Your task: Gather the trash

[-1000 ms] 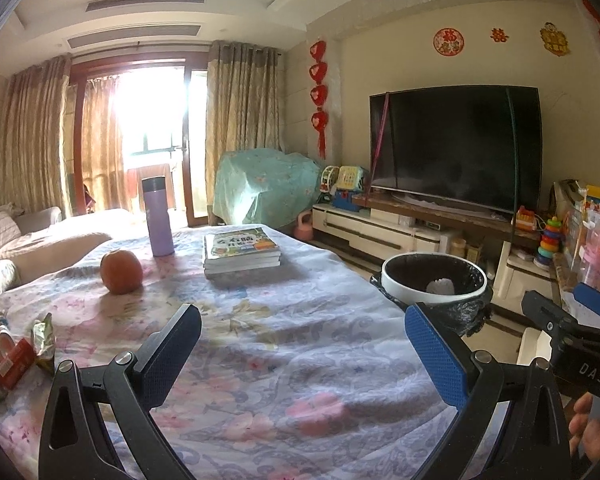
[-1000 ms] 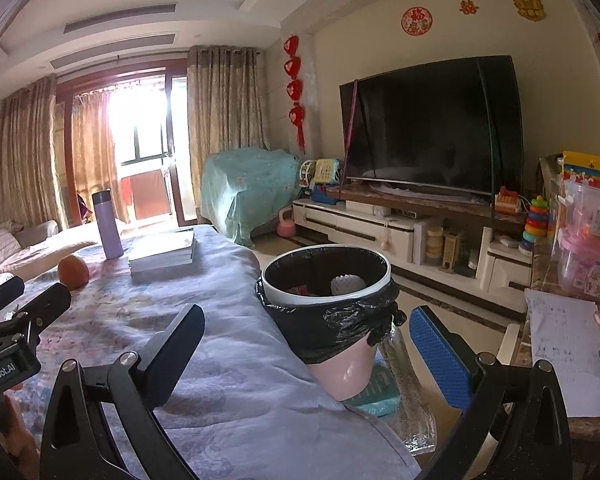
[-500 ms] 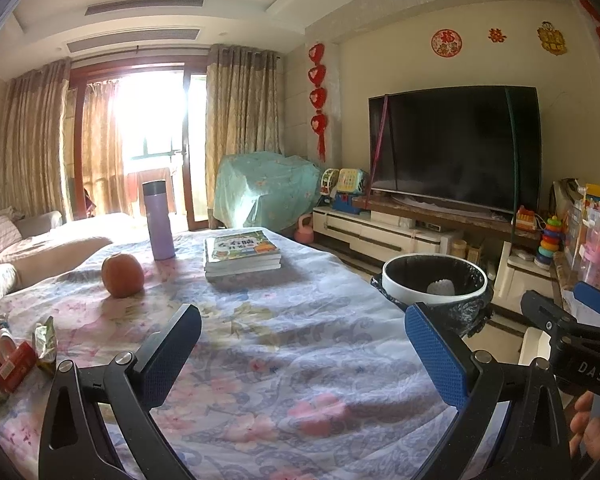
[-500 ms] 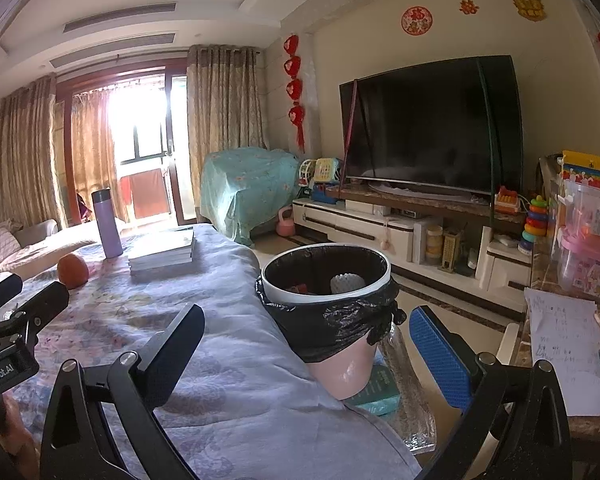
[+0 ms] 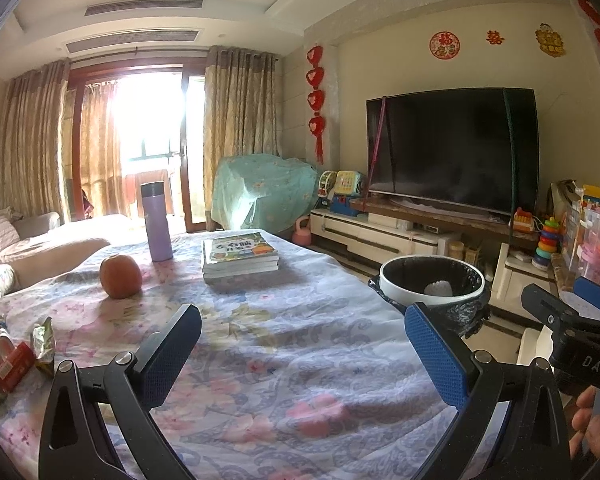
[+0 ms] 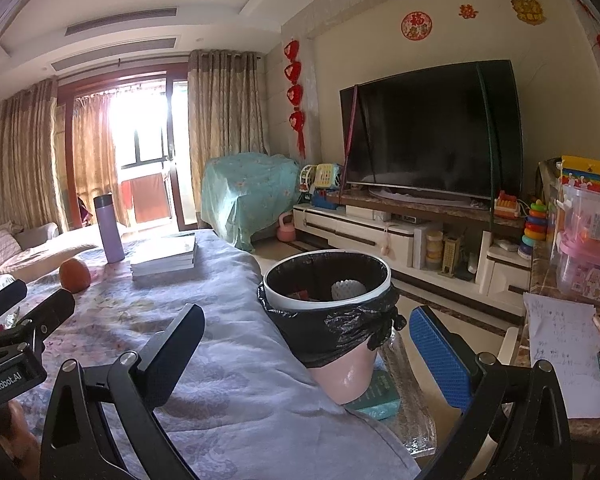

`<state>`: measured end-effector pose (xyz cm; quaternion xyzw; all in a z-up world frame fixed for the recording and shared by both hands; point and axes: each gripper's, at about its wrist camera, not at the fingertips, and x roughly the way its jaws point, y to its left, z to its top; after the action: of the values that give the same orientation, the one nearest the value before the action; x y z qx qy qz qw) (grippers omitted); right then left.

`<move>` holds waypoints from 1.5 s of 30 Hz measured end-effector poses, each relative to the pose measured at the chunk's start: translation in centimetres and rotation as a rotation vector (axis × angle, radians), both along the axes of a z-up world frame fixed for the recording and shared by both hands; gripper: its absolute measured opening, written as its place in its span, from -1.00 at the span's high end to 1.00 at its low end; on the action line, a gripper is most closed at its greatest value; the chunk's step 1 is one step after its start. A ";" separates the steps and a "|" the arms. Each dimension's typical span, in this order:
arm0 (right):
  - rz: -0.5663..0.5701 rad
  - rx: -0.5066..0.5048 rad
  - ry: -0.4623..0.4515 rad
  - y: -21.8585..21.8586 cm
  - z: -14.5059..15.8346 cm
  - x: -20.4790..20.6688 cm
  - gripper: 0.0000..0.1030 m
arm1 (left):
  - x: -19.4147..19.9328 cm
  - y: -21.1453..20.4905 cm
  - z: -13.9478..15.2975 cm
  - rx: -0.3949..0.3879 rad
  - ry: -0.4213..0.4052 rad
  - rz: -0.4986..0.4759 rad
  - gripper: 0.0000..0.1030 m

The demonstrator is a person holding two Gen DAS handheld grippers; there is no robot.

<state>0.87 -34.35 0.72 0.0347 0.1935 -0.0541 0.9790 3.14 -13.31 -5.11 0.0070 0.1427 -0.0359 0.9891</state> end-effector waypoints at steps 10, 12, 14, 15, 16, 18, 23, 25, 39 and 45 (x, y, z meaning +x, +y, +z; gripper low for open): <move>0.000 0.001 0.000 0.0 0.0 0.0 -1.00 | 0.0 0.1 -0.1 0.000 0.006 -0.005 -0.99; 0.001 0.002 0.000 0.0 0.1 0.0 -1.00 | 0.0 0.1 -0.1 -0.002 0.007 -0.005 -0.99; 0.001 0.002 -0.001 0.0 0.0 0.0 -1.00 | 0.0 0.1 -0.1 -0.002 0.007 -0.004 -0.99; 0.001 0.002 -0.001 0.0 0.0 0.0 -1.00 | 0.0 0.1 -0.2 -0.004 0.007 -0.003 -0.99; 0.002 0.002 -0.001 0.0 0.0 0.0 -1.00 | 0.0 0.2 -0.2 -0.005 0.008 -0.002 -0.99; 0.002 0.002 -0.001 0.0 0.1 -0.1 -1.00 | 0.0 0.1 -0.2 -0.004 0.009 -0.002 -0.99; 0.003 0.002 -0.003 0.1 0.1 0.0 -1.00 | 0.0 0.1 -0.3 -0.002 0.011 -0.004 -0.99; 0.005 0.004 -0.003 0.1 0.1 0.0 -1.00 | 0.0 0.1 -0.4 -0.001 0.014 -0.005 -0.99; 0.011 0.004 -0.003 0.3 0.4 0.0 -1.00 | -0.1 0.1 -0.4 -0.003 0.014 -0.007 -0.99; 0.011 0.004 -0.003 0.4 0.4 0.0 -1.00 | -0.1 0.1 -0.4 -0.003 0.014 -0.006 -0.99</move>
<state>0.82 -33.98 1.10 0.0359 0.1922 -0.0485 0.9795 3.01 -13.18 -5.46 0.0057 0.1497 -0.0392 0.9879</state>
